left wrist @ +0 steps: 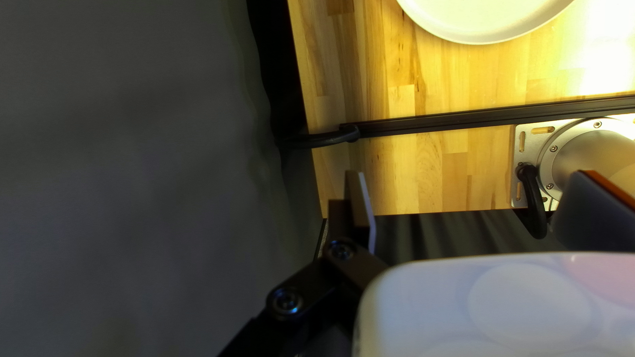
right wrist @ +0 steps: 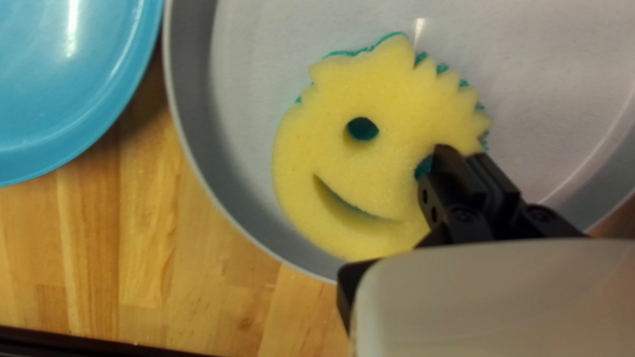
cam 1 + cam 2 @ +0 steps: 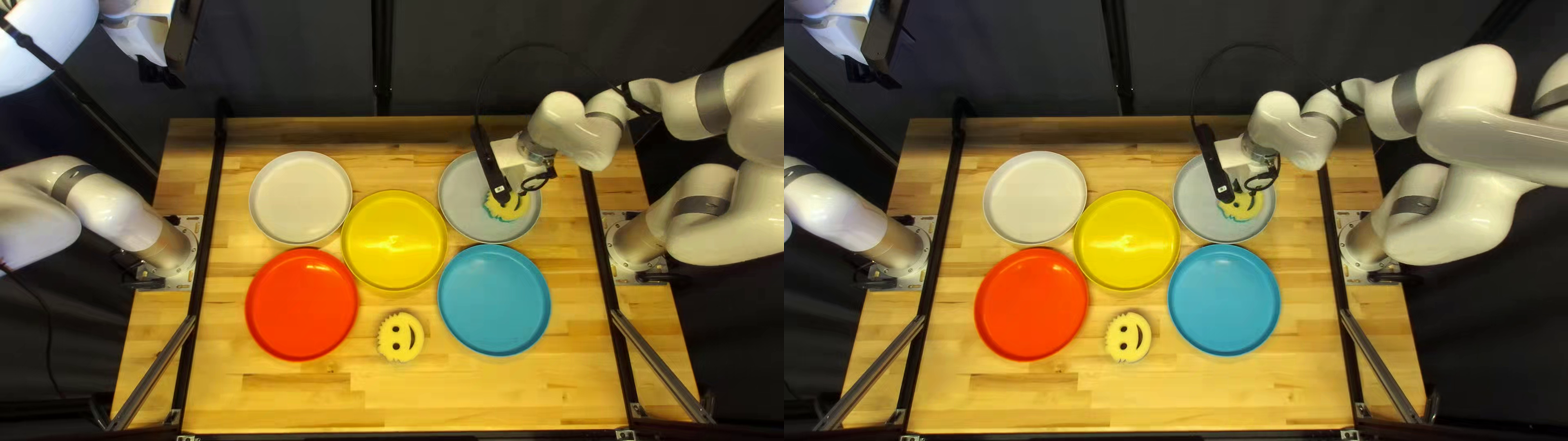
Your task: Pick up sponge and scrub the plate
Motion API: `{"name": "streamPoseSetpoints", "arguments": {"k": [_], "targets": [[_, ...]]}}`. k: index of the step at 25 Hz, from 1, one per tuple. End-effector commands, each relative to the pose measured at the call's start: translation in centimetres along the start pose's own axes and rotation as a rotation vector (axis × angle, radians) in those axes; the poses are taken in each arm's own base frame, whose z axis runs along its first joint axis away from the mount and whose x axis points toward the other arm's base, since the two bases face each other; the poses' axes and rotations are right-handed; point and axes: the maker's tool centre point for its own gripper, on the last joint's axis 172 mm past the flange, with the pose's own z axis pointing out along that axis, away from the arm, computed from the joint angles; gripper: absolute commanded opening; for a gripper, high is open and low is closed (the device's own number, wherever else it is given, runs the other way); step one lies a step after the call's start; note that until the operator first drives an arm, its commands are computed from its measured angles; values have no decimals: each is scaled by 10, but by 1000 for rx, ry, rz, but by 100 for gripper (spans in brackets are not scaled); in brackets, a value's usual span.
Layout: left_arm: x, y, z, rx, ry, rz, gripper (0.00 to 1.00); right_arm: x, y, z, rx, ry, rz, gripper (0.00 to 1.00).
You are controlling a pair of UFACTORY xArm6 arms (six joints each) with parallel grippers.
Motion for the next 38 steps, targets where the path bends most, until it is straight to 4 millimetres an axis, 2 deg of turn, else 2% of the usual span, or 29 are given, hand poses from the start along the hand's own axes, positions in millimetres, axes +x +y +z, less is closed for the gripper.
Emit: {"name": "streamPoseSetpoints", "arguments": {"k": [1,9,12,21,31,35,38], "targets": [[0,0,0,0,0,0,100,-3,18,1,5,-7,28,0],[0,0,0,0,0,0,100,-4,35,0,11,-5,49,0],[0,0,0,0,0,0,100,-1,34,1,13,-3,49,0],[0,0,0,0,0,0,100,19,-10,1,-9,3,3,0],[0,0,0,0,0,0,100,25,-56,1,-45,1,-49,0],[0,0,0,0,0,0,100,29,-52,-5,-51,6,-50,0],[0,0,0,0,0,0,100,33,-33,-3,-47,-6,-22,0]]}}
